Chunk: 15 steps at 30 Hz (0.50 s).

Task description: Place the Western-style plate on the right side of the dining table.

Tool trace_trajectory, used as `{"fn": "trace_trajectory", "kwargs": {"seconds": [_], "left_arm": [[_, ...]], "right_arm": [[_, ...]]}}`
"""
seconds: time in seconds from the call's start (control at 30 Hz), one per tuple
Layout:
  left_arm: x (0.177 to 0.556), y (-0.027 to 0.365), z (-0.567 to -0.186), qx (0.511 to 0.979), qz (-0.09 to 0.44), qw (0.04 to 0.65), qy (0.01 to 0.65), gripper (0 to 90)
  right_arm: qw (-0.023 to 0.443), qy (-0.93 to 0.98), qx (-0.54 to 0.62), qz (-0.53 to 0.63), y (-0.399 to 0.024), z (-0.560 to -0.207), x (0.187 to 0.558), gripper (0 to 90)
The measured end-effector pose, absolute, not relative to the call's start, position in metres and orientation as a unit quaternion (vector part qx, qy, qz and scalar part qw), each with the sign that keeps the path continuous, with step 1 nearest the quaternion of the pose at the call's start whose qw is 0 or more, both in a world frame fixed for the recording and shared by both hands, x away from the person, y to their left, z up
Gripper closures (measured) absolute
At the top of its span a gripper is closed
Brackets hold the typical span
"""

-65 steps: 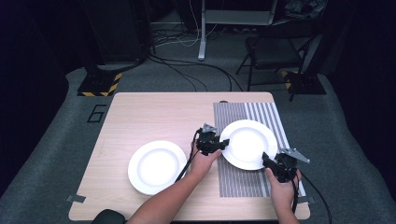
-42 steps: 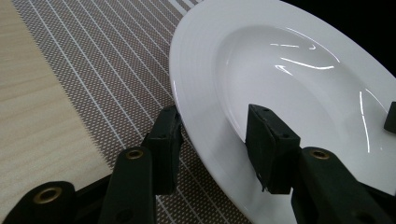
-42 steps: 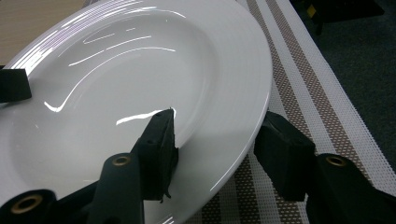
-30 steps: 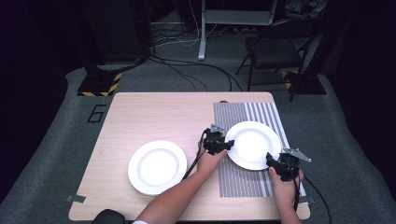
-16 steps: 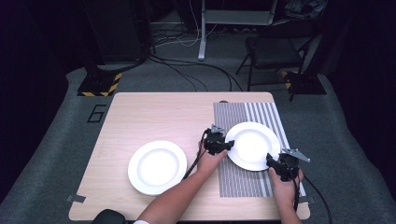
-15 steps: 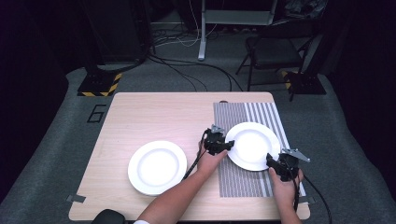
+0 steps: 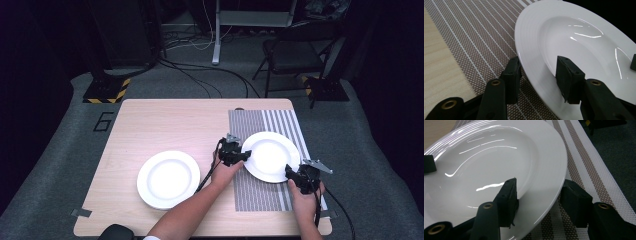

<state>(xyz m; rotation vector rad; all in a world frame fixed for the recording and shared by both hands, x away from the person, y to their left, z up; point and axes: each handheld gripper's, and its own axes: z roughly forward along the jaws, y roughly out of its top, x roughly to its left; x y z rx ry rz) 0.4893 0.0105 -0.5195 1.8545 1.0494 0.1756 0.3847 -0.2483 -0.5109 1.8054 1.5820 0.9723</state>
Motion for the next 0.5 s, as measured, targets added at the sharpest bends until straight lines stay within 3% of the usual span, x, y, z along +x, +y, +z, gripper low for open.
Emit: {"fn": "trace_trajectory", "kwargs": {"seconds": [0.5], "left_arm": [[0.4908,0.0126,-0.5172,0.761,0.079,0.484,0.425,53.4]], "right_arm": [[0.269,0.599,0.669,0.35,-0.2463,-0.5103,0.3855,42.7]]}}
